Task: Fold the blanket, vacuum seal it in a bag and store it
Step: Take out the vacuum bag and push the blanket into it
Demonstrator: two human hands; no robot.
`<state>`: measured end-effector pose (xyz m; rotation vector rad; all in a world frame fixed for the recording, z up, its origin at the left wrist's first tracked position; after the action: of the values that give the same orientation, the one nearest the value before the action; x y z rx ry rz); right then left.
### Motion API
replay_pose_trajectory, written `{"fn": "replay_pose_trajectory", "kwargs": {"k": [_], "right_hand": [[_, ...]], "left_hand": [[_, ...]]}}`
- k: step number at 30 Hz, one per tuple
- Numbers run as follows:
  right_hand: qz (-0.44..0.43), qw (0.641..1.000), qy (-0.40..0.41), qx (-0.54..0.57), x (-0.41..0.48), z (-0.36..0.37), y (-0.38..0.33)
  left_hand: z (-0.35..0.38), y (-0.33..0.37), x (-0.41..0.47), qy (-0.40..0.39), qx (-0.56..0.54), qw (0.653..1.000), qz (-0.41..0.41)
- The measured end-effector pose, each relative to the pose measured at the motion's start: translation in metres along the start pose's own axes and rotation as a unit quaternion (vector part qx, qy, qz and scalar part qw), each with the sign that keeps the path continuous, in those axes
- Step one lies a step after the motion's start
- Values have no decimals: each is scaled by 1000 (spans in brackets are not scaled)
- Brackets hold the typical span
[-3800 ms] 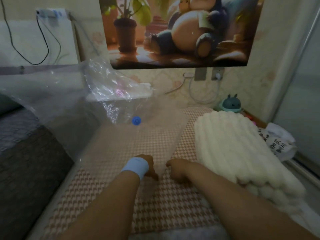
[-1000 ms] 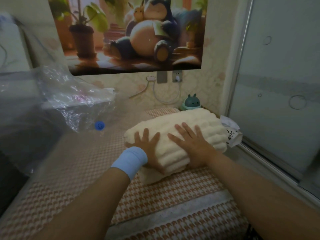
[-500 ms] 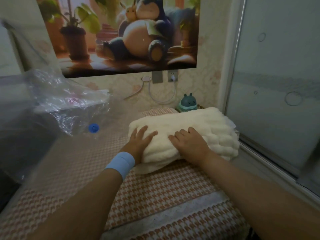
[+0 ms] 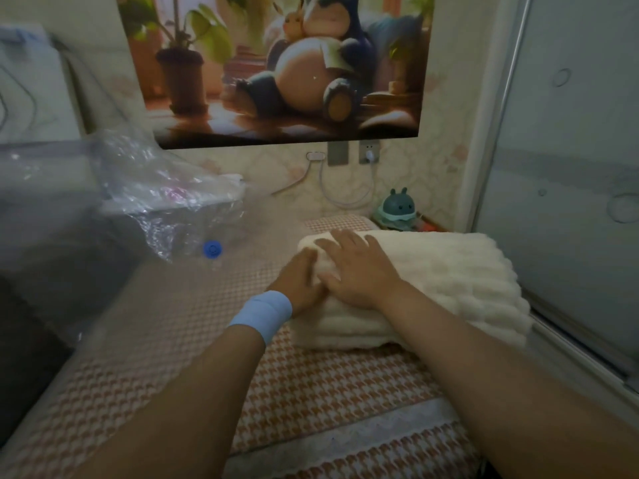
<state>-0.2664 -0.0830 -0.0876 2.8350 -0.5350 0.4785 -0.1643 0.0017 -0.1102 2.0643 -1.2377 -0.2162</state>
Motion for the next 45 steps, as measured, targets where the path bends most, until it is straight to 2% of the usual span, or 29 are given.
{"fn": "replay_pose_trajectory", "kwargs": {"k": [3,4,6,9,12,14,16,18,21,24,26,31,35,39,42,45], "right_hand": [[20,987,-157,21,8,34,-4],[33,983,-182,14,12,37,-5],[67,982,-179,9,19,32,-9],[83,989,-116,-40,27,17,-29],[13,998,-43,-54,33,10,-61],[-59,997,-27,-38,38,11,-90],[-125,989,-26,-68,41,17,-121],[-159,981,-49,-103,41,31,-146],[-172,970,-129,-109,42,57,-168],[-163,965,-198,-51,45,77,-183],[-149,965,-217,-2,45,86,-186],[-107,970,-204,80,50,94,-190],[-96,973,-172,120,54,92,-194],[-66,974,-148,159,55,83,-195],[-47,976,-127,169,57,77,-192],[-24,973,-81,214,55,74,-187]], "left_hand": [[7,-13,-8,-102,55,993,-32],[4,-16,-10,-119,72,990,-33],[-8,-23,-12,-119,81,989,-43],[-36,-48,-19,-64,73,993,-73],[-52,-76,-35,-54,150,981,-114],[-52,-90,-48,-104,209,962,-140],[-46,-104,-60,-156,240,941,-179],[-40,-116,-72,-195,255,921,-220],[-40,-127,-82,-212,294,901,-236],[-49,-136,-88,-221,316,888,-250],[-58,-141,-91,-229,319,883,-256],[-75,-155,-100,-220,299,887,-274],[-86,-161,-101,-157,291,901,-280],[-95,-147,-99,-99,281,925,-235],[-98,-139,-100,-56,216,958,-181],[-102,-132,-98,-59,220,958,-174]]}}
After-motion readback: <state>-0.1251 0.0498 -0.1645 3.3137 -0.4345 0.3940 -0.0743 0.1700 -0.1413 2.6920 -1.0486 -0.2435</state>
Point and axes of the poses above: each hand's wrist, its own x-axis towards the middle knuckle, its own z-axis out of the palm, y = z × x, the point moved 5 cm from there along x, towards the middle knuckle, and after that the axes turned 6 degrees about -x, right-handed, at the moved point
